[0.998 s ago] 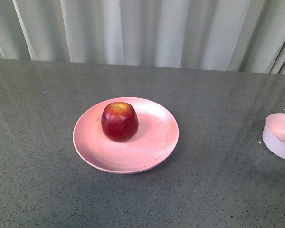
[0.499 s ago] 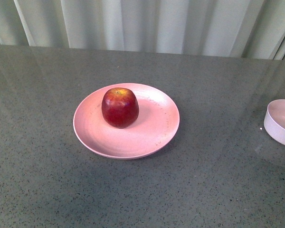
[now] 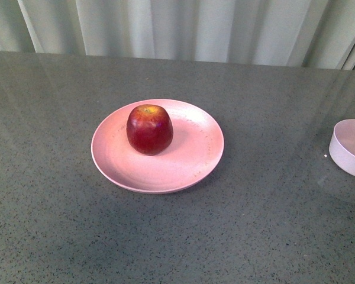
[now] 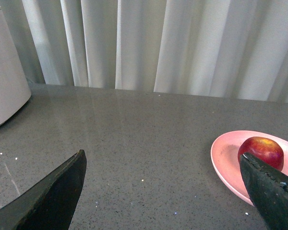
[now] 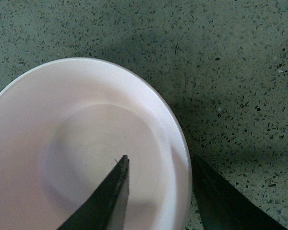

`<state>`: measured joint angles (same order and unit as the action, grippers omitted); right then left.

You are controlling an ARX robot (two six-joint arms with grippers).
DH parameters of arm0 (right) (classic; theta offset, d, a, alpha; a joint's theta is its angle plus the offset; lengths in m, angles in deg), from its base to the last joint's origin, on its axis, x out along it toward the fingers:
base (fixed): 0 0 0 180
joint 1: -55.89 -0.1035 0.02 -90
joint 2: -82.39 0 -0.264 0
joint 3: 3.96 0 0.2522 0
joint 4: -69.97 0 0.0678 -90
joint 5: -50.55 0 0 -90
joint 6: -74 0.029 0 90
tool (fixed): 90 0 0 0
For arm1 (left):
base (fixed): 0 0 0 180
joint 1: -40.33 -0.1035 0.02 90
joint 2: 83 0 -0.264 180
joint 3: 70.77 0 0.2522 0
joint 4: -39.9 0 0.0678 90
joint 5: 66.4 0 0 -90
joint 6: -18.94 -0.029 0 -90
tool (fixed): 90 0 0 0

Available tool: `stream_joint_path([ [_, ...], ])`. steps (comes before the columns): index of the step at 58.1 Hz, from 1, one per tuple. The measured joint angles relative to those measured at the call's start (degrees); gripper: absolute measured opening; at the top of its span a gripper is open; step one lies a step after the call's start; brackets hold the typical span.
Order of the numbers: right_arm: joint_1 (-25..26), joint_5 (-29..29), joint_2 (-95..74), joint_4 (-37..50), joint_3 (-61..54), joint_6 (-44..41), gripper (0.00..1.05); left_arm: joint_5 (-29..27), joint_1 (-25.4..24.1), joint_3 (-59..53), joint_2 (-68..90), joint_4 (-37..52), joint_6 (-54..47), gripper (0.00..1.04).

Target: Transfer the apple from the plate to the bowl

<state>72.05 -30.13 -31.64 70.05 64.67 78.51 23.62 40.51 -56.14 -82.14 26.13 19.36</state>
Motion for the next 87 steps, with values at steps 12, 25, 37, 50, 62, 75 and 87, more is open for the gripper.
stream_joint_path([
  [12,0.4,1.6,0.5,-0.1,-1.3,1.0,0.08,0.0,0.0,0.0,0.0,0.0,0.0,0.96],
  [25,-1.6,3.2,3.5,-0.8,-2.1,4.3,0.02,0.0,0.0,0.0,0.0,0.0,0.0,0.96],
  [37,-7.5,2.7,4.6,-0.7,-2.2,7.5,0.02,0.0,0.0,0.0,0.0,0.0,0.0,0.96],
  [50,-12.8,0.9,3.1,-0.3,-2.3,9.1,0.02,0.0,0.0,0.0,0.0,0.0,0.0,0.96],
  [62,-15.6,-0.8,0.2,-0.5,-1.0,10.4,0.02,0.0,0.0,0.0,0.0,0.0,0.0,0.96],
  [75,-17.1,-1.2,-0.7,-0.8,0.4,11.0,0.02,0.0,0.0,0.0,0.0,0.0,0.0,0.96],
  [87,-17.9,-1.2,-1.1,-0.8,1.0,11.2,0.02,0.0,0.0,0.0,0.0,0.0,0.0,0.96],
])
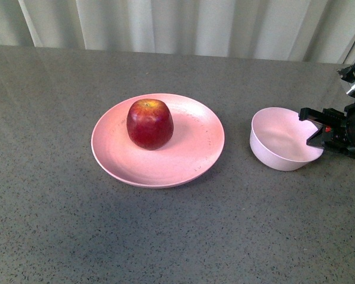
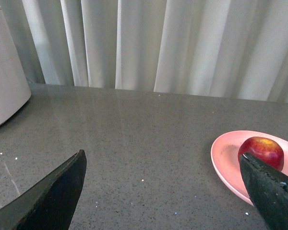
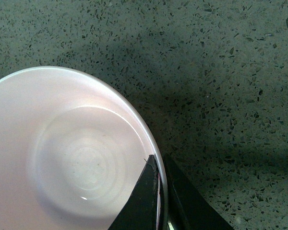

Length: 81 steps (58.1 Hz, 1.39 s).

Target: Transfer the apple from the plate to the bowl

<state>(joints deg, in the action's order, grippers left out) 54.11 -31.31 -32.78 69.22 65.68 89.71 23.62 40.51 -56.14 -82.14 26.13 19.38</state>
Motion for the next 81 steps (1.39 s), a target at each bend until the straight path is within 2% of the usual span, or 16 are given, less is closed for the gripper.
stream_joint_path([
  [6,-0.1,0.7,-0.1,0.1,0.0,0.0,0.05,0.0,0.0,0.0,0.0,0.0,0.0,0.96],
  [22,1.4,4.8,1.4,4.2,-1.4,-0.1,0.48,0.0,0.0,0.0,0.0,0.0,0.0,0.96],
  [33,5.1,9.1,7.9,9.1,-5.9,-0.8,0.76,0.0,0.0,0.0,0.0,0.0,0.0,0.96],
  [39,8.3,13.2,14.8,13.9,-11.0,-1.8,0.95,0.0,0.0,0.0,0.0,0.0,0.0,0.96],
  [41,9.3,14.6,16.9,15.2,-12.7,-1.8,0.97,0.0,0.0,0.0,0.0,0.0,0.0,0.96],
  [46,12.2,18.7,22.9,18.8,-18.1,-1.9,0.95,0.0,0.0,0.0,0.0,0.0,0.0,0.96],
  [51,13.6,19.1,25.6,20.6,-21.0,-1.8,0.95,0.0,0.0,0.0,0.0,0.0,0.0,0.96],
  [53,12.9,11.3,24.4,31.4,-24.1,-4.8,0.88,0.0,0.0,0.0,0.0,0.0,0.0,0.96],
  [56,12.1,4.6,23.7,42.3,-28.3,-8.5,0.79,0.0,0.0,0.0,0.0,0.0,0.0,0.96],
  [59,11.0,1.4,23.9,49.8,-32.3,-11.2,0.70,0.0,0.0,0.0,0.0,0.0,0.0,0.96],
  [62,10.2,0.4,25.5,53.4,-34.9,-12.7,0.62,0.0,0.0,0.0,0.0,0.0,0.0,0.96],
  [72,8.6,-1.8,33.4,53.5,-40.7,-14.5,0.33,0.0,0.0,0.0,0.0,0.0,0.0,0.96],
  [81,6.8,-3.2,41.1,50.3,-46.2,-15.2,0.02,0.0,0.0,0.0,0.0,0.0,0.0,0.96],
])
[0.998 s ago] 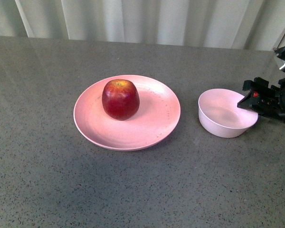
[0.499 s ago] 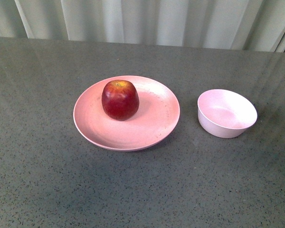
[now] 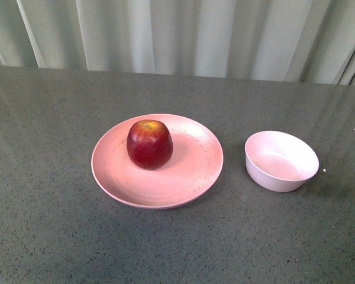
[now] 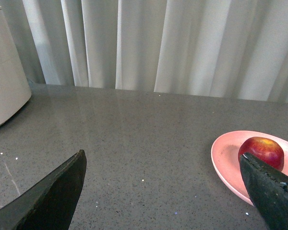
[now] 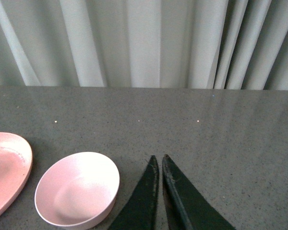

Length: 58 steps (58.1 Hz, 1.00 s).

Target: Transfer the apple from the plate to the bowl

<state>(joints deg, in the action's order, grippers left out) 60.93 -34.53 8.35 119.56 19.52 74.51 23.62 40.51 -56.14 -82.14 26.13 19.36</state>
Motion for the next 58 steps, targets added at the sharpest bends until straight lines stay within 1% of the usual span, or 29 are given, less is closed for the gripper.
stream_joint_path([
  [5,-0.7,-0.9,4.6,-2.4,-2.1,-0.2,0.02,0.0,0.0,0.0,0.0,0.0,0.0,0.96],
  [9,-3.1,-4.2,7.9,-4.4,-3.5,-0.2,0.02,0.0,0.0,0.0,0.0,0.0,0.0,0.96],
  [14,-4.6,-4.3,11.7,-6.9,-4.9,-0.2,0.02,0.0,0.0,0.0,0.0,0.0,0.0,0.96],
  [29,-4.8,-4.9,23.4,-15.7,-7.7,-0.2,0.02,0.0,0.0,0.0,0.0,0.0,0.0,0.96],
  [33,-4.8,-4.9,27.5,-19.2,-8.3,-0.2,0.02,0.0,0.0,0.0,0.0,0.0,0.0,0.96],
  [58,-4.8,-4.9,44.5,-34.3,-8.4,-0.2,0.02,0.0,0.0,0.0,0.0,0.0,0.0,0.96],
])
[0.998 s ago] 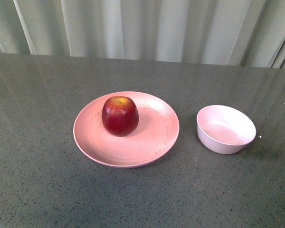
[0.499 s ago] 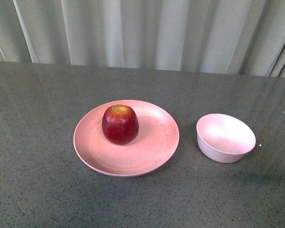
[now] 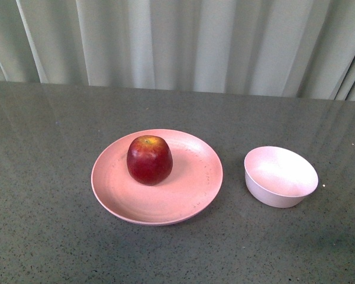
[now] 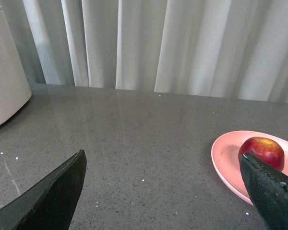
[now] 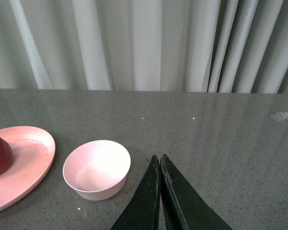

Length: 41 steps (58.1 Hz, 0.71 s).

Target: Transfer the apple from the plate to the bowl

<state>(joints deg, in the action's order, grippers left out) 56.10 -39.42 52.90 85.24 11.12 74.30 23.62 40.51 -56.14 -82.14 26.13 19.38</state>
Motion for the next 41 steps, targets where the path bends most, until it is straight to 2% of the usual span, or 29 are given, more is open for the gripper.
stream_joint_path([
  [20,0.0,0.0,10.7,-10.2,0.0,0.0,0.02,0.0,0.0,0.0,0.0,0.0,0.0,0.96],
  [41,0.0,0.0,17.5,-17.0,0.0,0.0,0.02,0.0,0.0,0.0,0.0,0.0,0.0,0.96],
])
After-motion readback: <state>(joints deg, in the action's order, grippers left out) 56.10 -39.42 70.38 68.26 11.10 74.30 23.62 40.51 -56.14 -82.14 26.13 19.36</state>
